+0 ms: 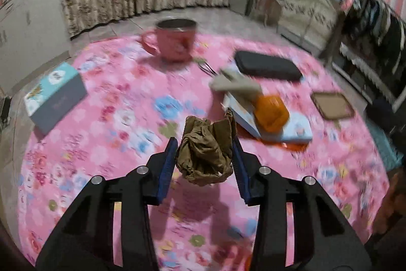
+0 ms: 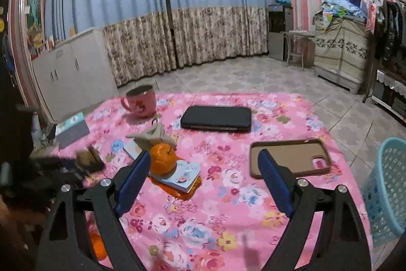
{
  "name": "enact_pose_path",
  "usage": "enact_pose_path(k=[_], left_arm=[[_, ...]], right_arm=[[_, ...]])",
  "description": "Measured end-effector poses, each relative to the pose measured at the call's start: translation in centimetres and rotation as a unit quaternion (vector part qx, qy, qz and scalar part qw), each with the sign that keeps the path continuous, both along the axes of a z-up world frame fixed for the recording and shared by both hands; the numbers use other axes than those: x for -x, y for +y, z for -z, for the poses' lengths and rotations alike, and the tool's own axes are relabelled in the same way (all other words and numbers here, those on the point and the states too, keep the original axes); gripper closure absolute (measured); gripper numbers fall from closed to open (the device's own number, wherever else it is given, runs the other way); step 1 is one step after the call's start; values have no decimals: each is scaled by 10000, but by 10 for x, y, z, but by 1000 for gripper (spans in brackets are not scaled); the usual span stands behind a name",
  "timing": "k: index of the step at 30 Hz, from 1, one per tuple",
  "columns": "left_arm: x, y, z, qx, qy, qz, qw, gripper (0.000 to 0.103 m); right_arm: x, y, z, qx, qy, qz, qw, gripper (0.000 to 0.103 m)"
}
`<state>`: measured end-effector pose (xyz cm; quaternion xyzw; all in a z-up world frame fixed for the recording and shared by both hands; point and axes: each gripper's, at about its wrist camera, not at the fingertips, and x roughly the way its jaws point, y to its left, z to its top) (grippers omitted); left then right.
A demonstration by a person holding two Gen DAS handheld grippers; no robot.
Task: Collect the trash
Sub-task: 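Grasp the orange with the right tool while the left tool holds the brown paper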
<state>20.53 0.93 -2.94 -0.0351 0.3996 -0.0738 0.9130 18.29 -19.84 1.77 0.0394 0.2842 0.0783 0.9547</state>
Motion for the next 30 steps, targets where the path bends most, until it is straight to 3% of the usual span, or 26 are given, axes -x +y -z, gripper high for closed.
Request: enact_pose_path(k=[9, 17, 22, 23, 24, 26, 30], left_arm=[[-30, 20, -15, 172, -383, -168, 9990, 62], [-42, 28, 2, 186, -126, -413, 9989, 62], [-39, 34, 3, 182, -116, -479, 9986, 62], [-39, 35, 4, 187, -132, -484, 9986, 62], [-39, 35, 3, 200, -166, -485, 9985, 62], [-39, 33, 2, 175, -191, -453, 9986, 62], [-38, 27, -1, 77, -256, -379, 9989, 62]], right_arm=[[-45, 63, 19, 304, 306, -442, 9981, 19], [-76, 89, 44, 374, 584, -330, 9970, 20], [-93, 88, 60, 242, 925, -343, 9948, 35], [-97, 87, 63, 156, 1037, -355, 9939, 47], [-100, 84, 65, 23, 1128, -366, 9929, 53], [-104, 81, 72, -102, 1368, -437, 9896, 57], [-101, 80, 68, -35, 1307, -538, 9900, 63]])
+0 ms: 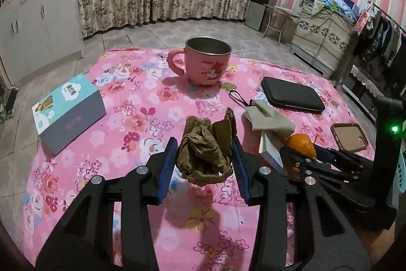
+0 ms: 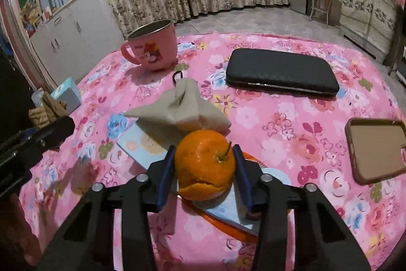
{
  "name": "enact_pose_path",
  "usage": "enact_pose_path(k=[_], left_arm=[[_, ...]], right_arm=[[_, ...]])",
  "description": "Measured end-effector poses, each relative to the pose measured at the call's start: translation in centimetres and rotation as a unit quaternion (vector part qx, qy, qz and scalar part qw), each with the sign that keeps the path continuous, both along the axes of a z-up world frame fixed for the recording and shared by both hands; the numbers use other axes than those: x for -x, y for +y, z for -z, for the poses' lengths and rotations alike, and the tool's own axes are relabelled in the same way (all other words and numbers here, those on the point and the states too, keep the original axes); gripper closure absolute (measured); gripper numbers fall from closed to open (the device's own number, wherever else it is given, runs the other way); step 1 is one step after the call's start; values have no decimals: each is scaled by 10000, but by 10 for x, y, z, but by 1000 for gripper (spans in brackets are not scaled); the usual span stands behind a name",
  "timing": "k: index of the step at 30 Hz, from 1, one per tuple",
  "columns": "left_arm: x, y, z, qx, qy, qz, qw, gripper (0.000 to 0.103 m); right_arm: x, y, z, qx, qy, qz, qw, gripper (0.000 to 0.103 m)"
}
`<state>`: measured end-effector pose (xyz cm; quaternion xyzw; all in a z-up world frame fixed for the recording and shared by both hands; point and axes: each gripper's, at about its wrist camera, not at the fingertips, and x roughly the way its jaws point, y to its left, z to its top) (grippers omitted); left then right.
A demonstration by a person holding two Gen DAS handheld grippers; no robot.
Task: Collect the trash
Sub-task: 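Grasp the orange with the right tool while the left tool holds the brown paper, then carry brown paper and orange over the blue basket and open both tools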
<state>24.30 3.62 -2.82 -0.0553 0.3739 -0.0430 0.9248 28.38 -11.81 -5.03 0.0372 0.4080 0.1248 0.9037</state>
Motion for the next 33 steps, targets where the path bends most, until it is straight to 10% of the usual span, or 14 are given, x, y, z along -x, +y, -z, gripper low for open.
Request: enact_pose_path(k=[8, 33], left_arm=[[31, -12, -29, -186, -470, 135, 9986, 62], [39, -28, -36, -158, -621, 346, 9973, 62]], right_arm=[[59, -29, -85, -213, -1286, -33, 9915, 63], [104, -95, -116, 162, -1884, 281, 9816, 63]])
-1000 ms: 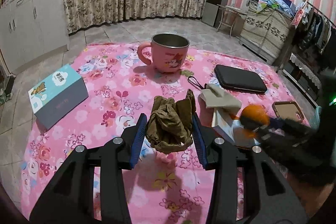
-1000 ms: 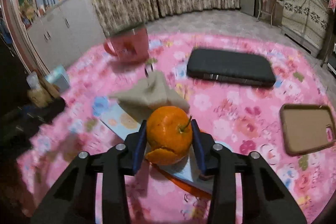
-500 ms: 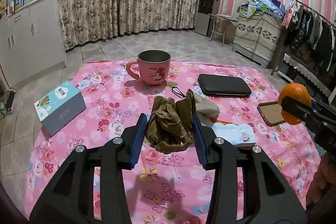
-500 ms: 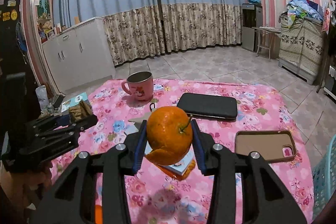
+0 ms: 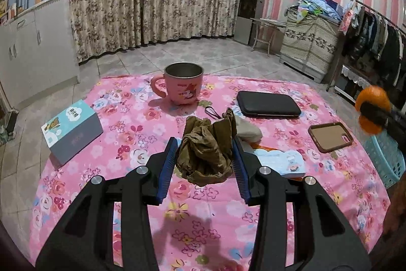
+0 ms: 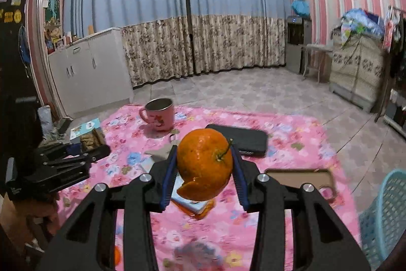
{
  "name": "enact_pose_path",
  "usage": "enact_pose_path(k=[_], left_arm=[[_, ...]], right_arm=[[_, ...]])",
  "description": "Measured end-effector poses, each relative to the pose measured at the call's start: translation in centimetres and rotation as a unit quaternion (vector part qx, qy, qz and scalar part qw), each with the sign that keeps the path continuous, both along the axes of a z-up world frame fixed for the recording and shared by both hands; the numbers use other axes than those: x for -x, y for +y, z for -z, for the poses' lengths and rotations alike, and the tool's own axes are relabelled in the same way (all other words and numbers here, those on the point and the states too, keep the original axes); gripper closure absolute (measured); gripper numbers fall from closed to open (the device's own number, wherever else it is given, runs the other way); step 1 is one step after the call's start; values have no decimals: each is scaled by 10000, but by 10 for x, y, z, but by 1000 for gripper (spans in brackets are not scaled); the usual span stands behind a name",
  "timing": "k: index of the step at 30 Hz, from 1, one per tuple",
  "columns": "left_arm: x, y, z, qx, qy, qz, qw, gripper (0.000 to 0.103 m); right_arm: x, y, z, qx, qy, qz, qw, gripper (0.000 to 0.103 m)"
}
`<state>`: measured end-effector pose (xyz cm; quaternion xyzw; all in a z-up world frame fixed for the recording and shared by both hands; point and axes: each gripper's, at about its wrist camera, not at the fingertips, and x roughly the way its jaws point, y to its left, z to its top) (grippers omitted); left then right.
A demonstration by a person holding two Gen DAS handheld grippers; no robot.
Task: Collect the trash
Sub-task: 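Carry brown paper and orange over the blue basket and open both tools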
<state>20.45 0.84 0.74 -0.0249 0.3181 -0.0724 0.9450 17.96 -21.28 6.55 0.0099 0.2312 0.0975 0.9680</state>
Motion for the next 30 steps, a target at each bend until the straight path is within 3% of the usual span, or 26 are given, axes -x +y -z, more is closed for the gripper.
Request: enact_pose_path(k=[4, 9, 14, 18, 22, 30], left_arm=[[11, -10, -20, 279, -228, 251, 9990, 62], [13, -52, -43, 373, -460, 483, 9971, 61], [9, -131, -55, 479, -517, 1100, 9914, 61], [4, -218, -67, 387, -694, 1565, 9845, 61], [-4, -282, -71, 481, -655, 1955, 9773, 61], [9, -395, -51, 405, -469, 2746, 9596, 61]], right_arm=[[11, -45, -21, -248, -223, 410, 9986, 63], [34, -104, -43, -99, -496, 992, 9938, 63], [59, -170, -56, -94, -643, 1744, 9825, 62], [85, -219, -62, 27, -686, 2144, 9743, 62], [113, -267, -63, -166, -697, 2615, 9625, 62], [136, -322, -52, -336, -545, 3194, 9455, 62]])
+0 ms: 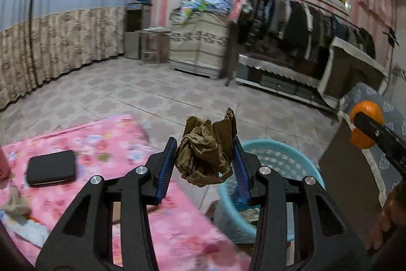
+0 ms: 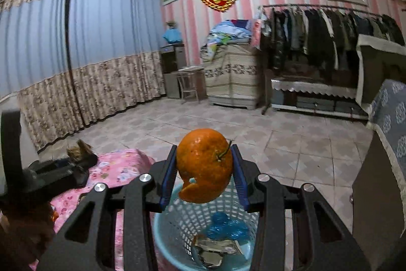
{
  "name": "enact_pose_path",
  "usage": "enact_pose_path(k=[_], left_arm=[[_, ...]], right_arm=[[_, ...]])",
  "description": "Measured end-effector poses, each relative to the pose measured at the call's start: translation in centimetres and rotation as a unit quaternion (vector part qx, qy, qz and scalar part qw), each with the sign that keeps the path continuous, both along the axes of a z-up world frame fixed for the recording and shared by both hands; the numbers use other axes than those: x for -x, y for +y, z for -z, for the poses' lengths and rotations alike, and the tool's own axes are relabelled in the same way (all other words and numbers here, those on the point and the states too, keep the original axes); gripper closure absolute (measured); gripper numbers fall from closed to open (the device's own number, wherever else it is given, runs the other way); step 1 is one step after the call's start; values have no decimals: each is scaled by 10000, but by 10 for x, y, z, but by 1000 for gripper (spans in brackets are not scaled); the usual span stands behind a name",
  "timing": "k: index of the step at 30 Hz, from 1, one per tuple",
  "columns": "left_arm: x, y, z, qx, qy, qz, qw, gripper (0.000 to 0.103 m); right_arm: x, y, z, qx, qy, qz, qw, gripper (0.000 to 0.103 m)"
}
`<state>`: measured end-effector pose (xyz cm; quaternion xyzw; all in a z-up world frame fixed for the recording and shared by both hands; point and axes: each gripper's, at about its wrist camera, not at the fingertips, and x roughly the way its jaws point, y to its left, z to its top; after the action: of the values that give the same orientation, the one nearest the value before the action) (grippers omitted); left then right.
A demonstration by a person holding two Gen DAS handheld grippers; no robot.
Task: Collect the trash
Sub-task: 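Carry brown paper and orange over the blue basket and open both tools, then return to the table and grasp the orange plastic cup with the left tool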
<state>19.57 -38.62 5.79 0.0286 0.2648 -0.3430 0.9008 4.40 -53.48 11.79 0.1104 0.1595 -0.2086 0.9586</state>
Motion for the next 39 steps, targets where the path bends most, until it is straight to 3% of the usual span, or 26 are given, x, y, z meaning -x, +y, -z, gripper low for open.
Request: enact_pose_path(k=[8, 29, 32, 35, 39], left_arm=[[7, -36, 26, -169, 233, 325, 9991, 61], [16, -65, 26, -449, 244, 636, 9967, 60], [15, -70, 28, -445, 265, 662, 9965, 54], [17, -73, 27, -458, 212, 660, 9965, 45], [17, -70, 26, -432, 157, 574, 9973, 43]], right_arm=[[-8, -15, 5, -152, 42, 70, 9999, 62], [-6, -18, 13, -247, 19, 68, 9997, 60], [-5, -16, 16, -260, 29, 54, 9996, 58], [-1, -17, 18, -256, -62, 114, 9996, 45], [2, -16, 19, -300, -159, 127, 9993, 45]])
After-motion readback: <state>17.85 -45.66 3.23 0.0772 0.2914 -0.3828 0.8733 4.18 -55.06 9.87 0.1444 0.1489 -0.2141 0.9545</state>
